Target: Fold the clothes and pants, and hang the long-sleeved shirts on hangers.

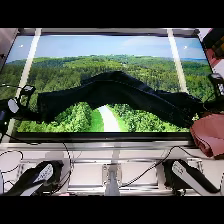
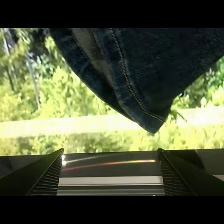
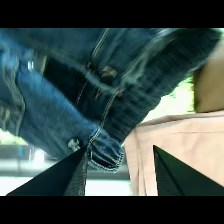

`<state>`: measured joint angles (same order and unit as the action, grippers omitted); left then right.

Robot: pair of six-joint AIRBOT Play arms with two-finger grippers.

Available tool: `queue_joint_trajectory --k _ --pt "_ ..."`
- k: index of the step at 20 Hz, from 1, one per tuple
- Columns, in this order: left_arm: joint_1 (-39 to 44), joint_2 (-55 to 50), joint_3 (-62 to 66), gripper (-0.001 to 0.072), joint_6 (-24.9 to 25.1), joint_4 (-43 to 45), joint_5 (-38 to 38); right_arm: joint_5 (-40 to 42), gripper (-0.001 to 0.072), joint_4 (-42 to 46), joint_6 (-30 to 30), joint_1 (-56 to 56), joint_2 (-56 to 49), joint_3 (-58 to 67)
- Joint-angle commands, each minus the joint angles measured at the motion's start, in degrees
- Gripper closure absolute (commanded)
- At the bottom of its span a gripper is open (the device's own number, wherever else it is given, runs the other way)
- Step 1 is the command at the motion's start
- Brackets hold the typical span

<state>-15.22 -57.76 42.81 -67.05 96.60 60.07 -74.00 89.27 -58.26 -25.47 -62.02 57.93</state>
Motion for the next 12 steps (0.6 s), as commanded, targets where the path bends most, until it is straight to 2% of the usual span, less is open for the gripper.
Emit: queue_joint_trajectory --k 1,3,7,10,12 --pt "0.0 0.1 0.1 0.0066 -0.7 0.9 -0.9 -7.1 0.0251 -3.6 10.6 0.9 -9.9 2.4" --pt "0.0 0.1 0.1 0.0066 -0.7 0.9 -0.9 -7.8 0.0219 -6.0 14.6 1.2 -12.7 2.4" --pt "0.0 0.1 0.1 0.0066 -0.7 0.9 -0.9 -5.9 0.0215 -7.8 19.0 1.2 -14.3 2.3" --pt "0.0 0.1 0.1 0.0066 -0.7 0.9 -1.1 -3.6 0.0184 -6.8 19.0 1.2 -16.4 2.3" --pt "0.0 0.1 0.1 0.0066 -0.7 0.9 -2.2 -5.4 0.0185 -6.7 18.9 1.2 -18.4 2.2"
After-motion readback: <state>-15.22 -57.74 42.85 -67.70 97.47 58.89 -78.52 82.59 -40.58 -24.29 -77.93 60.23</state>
